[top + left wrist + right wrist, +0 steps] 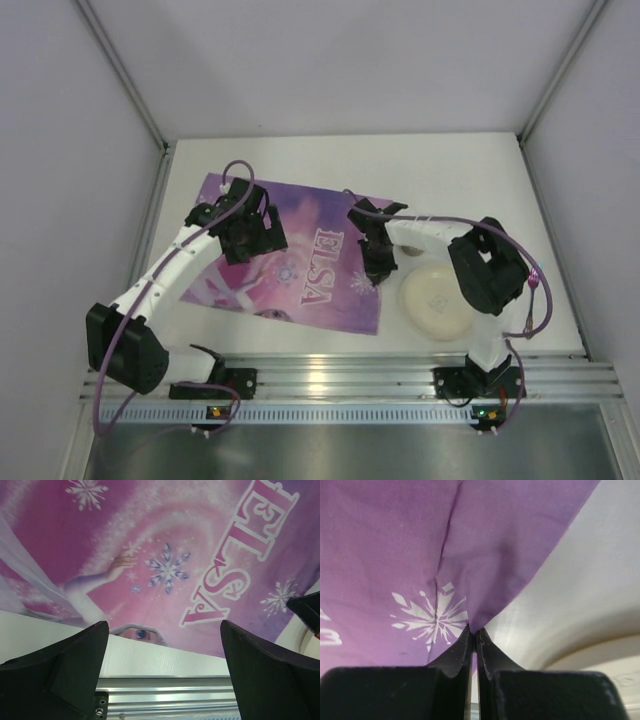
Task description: Set the dinner table for one person
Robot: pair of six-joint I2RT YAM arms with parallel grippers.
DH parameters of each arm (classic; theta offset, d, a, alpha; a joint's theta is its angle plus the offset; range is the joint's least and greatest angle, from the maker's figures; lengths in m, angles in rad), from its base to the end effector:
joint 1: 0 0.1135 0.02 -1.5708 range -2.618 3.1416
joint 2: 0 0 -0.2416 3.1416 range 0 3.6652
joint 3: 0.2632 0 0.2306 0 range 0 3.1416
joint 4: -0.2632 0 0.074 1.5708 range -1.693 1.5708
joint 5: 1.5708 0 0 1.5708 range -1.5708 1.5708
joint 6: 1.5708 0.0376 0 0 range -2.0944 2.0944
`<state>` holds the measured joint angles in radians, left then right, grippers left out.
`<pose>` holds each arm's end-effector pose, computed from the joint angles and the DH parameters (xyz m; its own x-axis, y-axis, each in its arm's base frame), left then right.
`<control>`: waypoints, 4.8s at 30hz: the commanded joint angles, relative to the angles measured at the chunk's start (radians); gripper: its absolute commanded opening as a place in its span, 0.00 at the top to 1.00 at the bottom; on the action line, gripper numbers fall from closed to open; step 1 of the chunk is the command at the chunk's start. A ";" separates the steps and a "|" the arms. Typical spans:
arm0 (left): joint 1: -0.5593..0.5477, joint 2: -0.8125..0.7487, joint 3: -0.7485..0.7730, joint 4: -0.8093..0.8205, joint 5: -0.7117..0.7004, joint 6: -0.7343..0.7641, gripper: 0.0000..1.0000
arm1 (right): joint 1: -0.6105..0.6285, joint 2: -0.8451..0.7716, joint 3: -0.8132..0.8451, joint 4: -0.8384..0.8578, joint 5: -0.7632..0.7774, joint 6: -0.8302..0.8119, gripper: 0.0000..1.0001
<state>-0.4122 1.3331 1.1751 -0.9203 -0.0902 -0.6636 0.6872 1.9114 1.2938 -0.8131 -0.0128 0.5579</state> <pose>0.2260 -0.0951 0.2743 -0.8577 -0.2945 -0.4214 -0.2137 0.9497 -0.2287 0.2568 0.2113 0.1507 -0.9859 -0.1243 -0.1118 -0.1341 0.9873 0.0847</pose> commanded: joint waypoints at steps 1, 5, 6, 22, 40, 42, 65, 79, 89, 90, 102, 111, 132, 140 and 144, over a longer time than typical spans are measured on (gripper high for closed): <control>0.001 -0.006 0.006 0.023 0.013 0.010 0.01 | -0.067 -0.074 -0.025 -0.126 0.207 -0.101 1.00; 0.001 0.031 0.027 0.035 0.035 0.013 0.01 | -0.112 -0.097 -0.031 -0.150 0.267 -0.142 1.00; 0.001 0.041 0.037 0.038 0.040 0.013 0.01 | -0.129 -0.098 -0.031 -0.155 0.289 -0.150 1.00; 0.001 0.083 0.047 0.080 0.063 0.015 0.01 | -0.143 -0.190 0.047 -0.207 0.114 -0.228 0.77; 0.001 0.068 0.028 0.090 0.043 0.013 0.01 | -0.446 -0.249 0.134 -0.279 0.214 -0.236 0.37; 0.001 0.057 0.020 0.084 0.015 0.024 0.01 | -0.479 -0.204 0.157 -0.265 0.179 -0.237 0.38; 0.319 0.144 -0.262 0.198 0.021 0.162 0.01 | -0.486 0.123 0.311 -0.175 0.109 -0.230 0.67; 0.395 0.253 -0.273 0.178 -0.069 0.116 0.01 | -0.486 0.066 0.462 -0.273 0.303 -0.210 1.00; 0.455 0.264 -0.244 0.156 -0.022 0.090 0.01 | -0.394 0.113 0.662 -0.273 0.018 -0.181 1.00; 0.457 0.252 -0.235 0.155 0.006 0.085 0.01 | -0.388 0.132 0.676 -0.273 0.017 -0.181 1.00; 0.455 0.089 -0.105 0.038 0.070 0.078 0.01 | -0.345 0.356 0.779 -0.265 -0.023 -0.157 1.00; 0.455 0.003 -0.106 -0.009 0.079 0.096 0.01 | -0.345 0.407 0.803 -0.264 -0.004 -0.168 1.00; 0.434 0.014 -0.262 0.176 0.265 0.116 0.01 | -0.535 -0.235 0.170 -0.302 0.194 -0.236 0.13; 0.415 0.021 -0.261 0.190 0.296 0.131 0.02 | -0.600 -0.167 0.130 -0.268 0.063 -0.213 0.13; 0.415 0.014 -0.259 0.186 0.305 0.139 0.02 | -0.618 -0.114 0.134 -0.256 0.036 -0.237 0.13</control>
<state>0.0055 1.3590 0.9123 -0.7616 0.1928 -0.5449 0.0864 1.7779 1.3987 -1.1107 0.0689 0.3328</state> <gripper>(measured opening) 0.983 0.869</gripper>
